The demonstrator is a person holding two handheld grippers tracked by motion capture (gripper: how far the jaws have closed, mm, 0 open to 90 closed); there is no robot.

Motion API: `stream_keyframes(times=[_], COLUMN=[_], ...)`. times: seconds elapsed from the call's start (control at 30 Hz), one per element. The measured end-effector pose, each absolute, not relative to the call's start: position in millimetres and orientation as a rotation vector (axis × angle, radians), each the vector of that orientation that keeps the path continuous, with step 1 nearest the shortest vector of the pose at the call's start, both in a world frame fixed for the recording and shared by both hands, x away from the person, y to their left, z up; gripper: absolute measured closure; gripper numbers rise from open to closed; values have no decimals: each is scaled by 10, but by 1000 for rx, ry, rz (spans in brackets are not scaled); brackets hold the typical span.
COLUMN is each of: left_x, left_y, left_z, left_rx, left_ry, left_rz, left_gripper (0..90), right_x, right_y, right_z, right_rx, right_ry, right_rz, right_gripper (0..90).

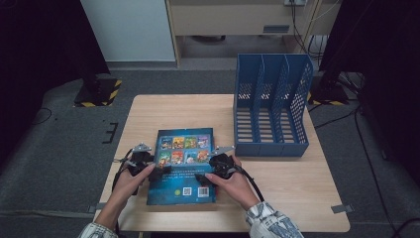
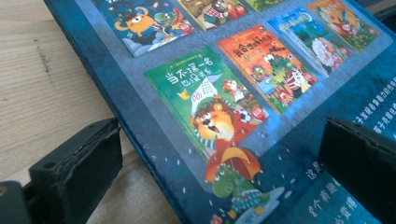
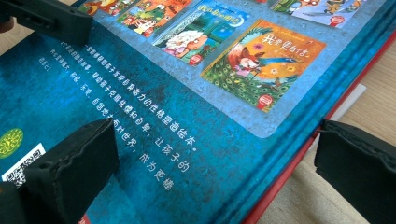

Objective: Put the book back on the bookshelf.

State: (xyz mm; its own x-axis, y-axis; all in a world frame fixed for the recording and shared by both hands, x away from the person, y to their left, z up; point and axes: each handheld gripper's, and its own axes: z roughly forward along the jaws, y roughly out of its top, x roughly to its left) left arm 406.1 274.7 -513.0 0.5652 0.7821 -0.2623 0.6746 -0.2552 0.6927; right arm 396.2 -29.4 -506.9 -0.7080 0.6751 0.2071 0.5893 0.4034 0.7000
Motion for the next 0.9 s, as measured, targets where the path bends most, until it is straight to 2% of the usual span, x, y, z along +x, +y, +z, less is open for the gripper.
stream_keyframes(times=[0.13, 0.27, 0.9], left_x=[4130, 4166, 4176], left_y=[2795, 2800, 2719], left_z=[-5196, -5230, -5148], left_rx=[1963, 1949, 1989], left_ry=[1167, 1147, 1189], left_rz=[62, 36, 74], left_gripper=[0, 0, 3], right_x=[3972, 3981, 4055], right_y=[-303, -306, -337], right_z=[-5076, -5078, -5104], right_rx=[1145, 1146, 1129], right_ry=[2539, 2540, 2532], right_rz=[1208, 1208, 1246], right_gripper=[2, 1, 2])
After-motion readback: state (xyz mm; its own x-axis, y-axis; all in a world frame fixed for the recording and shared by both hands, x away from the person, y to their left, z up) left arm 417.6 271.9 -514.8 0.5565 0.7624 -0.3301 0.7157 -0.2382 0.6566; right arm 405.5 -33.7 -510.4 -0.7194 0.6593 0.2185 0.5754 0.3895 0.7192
